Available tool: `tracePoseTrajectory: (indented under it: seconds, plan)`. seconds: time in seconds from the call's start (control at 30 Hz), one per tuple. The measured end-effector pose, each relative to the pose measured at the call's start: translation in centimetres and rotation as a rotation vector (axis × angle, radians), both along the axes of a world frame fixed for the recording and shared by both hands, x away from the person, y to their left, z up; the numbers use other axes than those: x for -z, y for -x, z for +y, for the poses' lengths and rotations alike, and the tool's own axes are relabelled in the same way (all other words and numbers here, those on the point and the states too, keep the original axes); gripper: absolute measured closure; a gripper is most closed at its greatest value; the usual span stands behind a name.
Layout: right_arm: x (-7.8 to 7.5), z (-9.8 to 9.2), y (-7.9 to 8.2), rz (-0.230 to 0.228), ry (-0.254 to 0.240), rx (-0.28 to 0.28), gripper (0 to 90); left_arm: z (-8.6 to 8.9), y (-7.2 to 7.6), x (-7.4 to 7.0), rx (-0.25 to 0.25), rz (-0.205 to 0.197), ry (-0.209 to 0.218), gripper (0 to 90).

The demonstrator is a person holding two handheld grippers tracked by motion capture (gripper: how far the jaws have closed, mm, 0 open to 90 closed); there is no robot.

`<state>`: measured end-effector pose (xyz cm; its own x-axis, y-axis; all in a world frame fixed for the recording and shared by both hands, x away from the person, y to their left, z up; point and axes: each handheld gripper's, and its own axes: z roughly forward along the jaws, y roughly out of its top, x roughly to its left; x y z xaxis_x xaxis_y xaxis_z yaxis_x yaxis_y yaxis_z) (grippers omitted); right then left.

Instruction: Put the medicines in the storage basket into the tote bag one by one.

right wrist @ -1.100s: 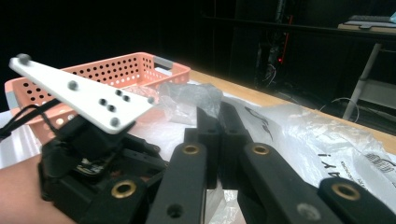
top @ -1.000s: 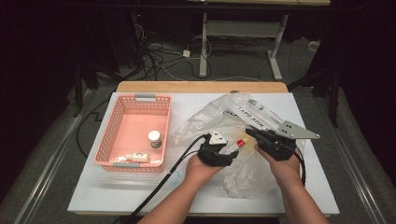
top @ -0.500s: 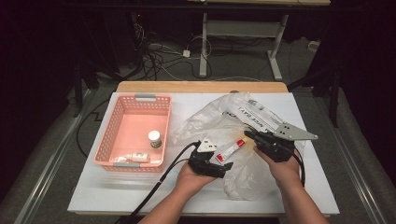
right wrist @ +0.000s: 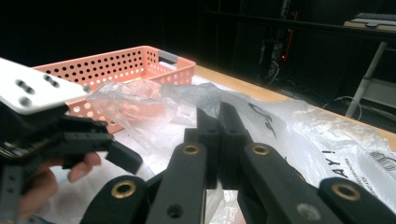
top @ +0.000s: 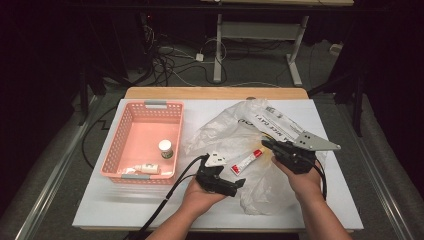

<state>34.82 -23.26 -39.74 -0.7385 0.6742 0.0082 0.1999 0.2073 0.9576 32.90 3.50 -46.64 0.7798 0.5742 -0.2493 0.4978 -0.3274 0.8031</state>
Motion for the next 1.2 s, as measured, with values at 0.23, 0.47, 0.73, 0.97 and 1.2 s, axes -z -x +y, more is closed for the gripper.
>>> tracePoseTrajectory:
  seconds: [0.23, 0.47, 0.73, 0.97, 1.2]
  plan:
    - [-0.1, 0.0, 0.1, 0.002, -0.004, 0.0, 90.0, 1.9, 1.0, -1.9, -0.004, -0.006, -0.006, 0.0]
    - [0.0, 0.2, 0.2, 0.0, 0.0, -0.003, 90.0, 5.0, 2.0, -3.7, -0.041, -0.036, 0.01, 0.0]
    - [-0.1, 0.1, 0.2, 0.0, 0.004, 0.0, 90.0, 8.7, 2.1, -4.2, -0.121, -0.053, -0.012, 0.0]
    - [-0.1, 0.0, 0.2, 0.0, 0.005, -0.001, 90.0, 12.5, 1.6, -4.8, -0.228, -0.065, -0.003, 0.0]
    - [-0.1, -0.1, 0.2, 0.004, -0.005, 0.001, 90.0, 16.2, 1.2, -4.8, -0.32, -0.054, -0.019, 0.0]
